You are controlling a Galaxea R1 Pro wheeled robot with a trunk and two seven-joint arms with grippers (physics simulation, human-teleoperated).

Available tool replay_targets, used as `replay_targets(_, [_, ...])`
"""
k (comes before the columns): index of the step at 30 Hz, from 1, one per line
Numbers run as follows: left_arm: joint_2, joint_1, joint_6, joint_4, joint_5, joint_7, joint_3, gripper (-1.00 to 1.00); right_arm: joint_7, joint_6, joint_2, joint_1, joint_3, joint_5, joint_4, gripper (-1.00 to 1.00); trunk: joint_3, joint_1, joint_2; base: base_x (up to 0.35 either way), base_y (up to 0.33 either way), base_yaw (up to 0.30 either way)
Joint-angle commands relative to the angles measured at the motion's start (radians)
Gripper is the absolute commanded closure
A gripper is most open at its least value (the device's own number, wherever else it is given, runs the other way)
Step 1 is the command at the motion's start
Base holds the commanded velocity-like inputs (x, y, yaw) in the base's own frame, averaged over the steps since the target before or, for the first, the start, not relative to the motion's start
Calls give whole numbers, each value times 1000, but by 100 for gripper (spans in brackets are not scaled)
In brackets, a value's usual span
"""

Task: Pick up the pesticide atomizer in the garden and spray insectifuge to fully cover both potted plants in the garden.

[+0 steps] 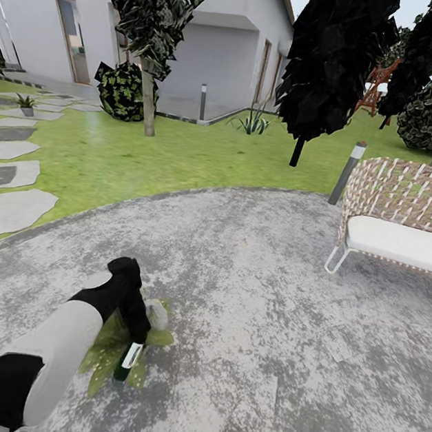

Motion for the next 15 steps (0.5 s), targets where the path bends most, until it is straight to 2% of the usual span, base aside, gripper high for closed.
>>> replay_targets(1, [-5,-36,10,6,-32,-8,4,100,6,-3,0,-1,-9,5,0,-100,-1,0,0,0,0,0])
replay_targets(2, [-8,-67,10,9,-44,-8,3,100,5,-3,0,-1,-9,5,0,-100,-1,0,0,0,0,0])
replay_targets(4, [-11,-84,10,10,-68,-8,-2,100,5,-3,0,-1,-9,5,0,-100,-1,0,0,0,0,0])
replay_targets(6, [-14,-88,9,11,-112,-8,-25,100,5,-3,0,-1,-9,5,0,-100,-1,0,0,0,0,0])
replay_targets(8, [-13,-83,9,11,-157,-8,-66,100,5,-3,0,-1,-9,5,0,-100,-1,0,0,0,0,0])
replay_targets(14, [-23,-76,10,26,-161,-8,-80,100,5,-3,0,-1,-9,5,0,-100,-1,0,0,0,0,0])
replay_targets(15, [-26,-77,10,90,-154,-8,-80,100,5,-3,0,-1,-9,5,0,-100,-1,0,0,0,0,0])
